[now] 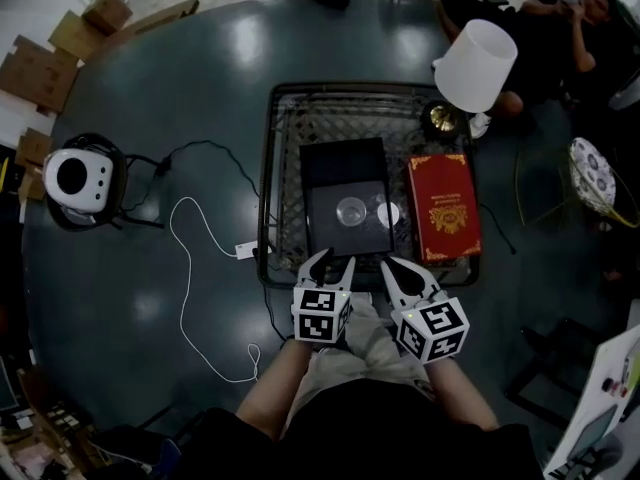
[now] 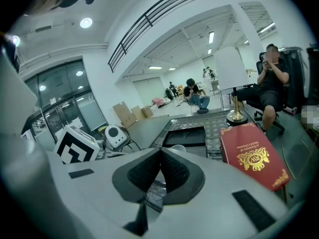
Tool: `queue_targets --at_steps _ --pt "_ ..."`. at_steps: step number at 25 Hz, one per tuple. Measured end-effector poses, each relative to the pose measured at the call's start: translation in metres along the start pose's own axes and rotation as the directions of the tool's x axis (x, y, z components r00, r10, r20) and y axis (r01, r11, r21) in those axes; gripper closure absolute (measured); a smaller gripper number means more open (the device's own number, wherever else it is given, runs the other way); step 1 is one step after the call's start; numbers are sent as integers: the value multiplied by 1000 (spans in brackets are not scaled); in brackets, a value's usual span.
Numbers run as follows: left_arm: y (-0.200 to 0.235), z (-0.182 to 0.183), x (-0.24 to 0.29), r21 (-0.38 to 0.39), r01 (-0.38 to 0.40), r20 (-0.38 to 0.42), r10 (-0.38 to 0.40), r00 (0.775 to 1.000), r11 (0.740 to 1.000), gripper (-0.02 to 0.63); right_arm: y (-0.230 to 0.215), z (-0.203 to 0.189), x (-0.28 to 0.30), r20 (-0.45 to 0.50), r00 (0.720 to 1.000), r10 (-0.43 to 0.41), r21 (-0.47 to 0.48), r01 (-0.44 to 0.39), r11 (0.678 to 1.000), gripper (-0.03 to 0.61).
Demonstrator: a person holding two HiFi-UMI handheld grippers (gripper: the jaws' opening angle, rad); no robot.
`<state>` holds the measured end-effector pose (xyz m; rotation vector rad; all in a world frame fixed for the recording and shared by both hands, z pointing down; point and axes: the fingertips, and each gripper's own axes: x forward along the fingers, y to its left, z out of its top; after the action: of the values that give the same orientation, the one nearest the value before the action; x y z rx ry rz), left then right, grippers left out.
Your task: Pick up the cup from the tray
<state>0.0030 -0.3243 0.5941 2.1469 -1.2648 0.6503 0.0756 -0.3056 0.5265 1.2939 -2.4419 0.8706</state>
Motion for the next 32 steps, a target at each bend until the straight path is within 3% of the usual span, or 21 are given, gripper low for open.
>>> queue_targets --at_steps 12,21,32 --pt "19 -17 86 41 -21 -128 26 991 999 300 -29 -13 13 -36 999 -8 66 10 998 568" --pt "32 -20 130 84 -41 -204 58 977 996 268 -43 -25 18 -65 998 -13 115 20 993 568" --pt "41 -20 155 88 -80 -187 95 978 993 272 -58 -35 15 -81 996 -28 152 40 988 568"
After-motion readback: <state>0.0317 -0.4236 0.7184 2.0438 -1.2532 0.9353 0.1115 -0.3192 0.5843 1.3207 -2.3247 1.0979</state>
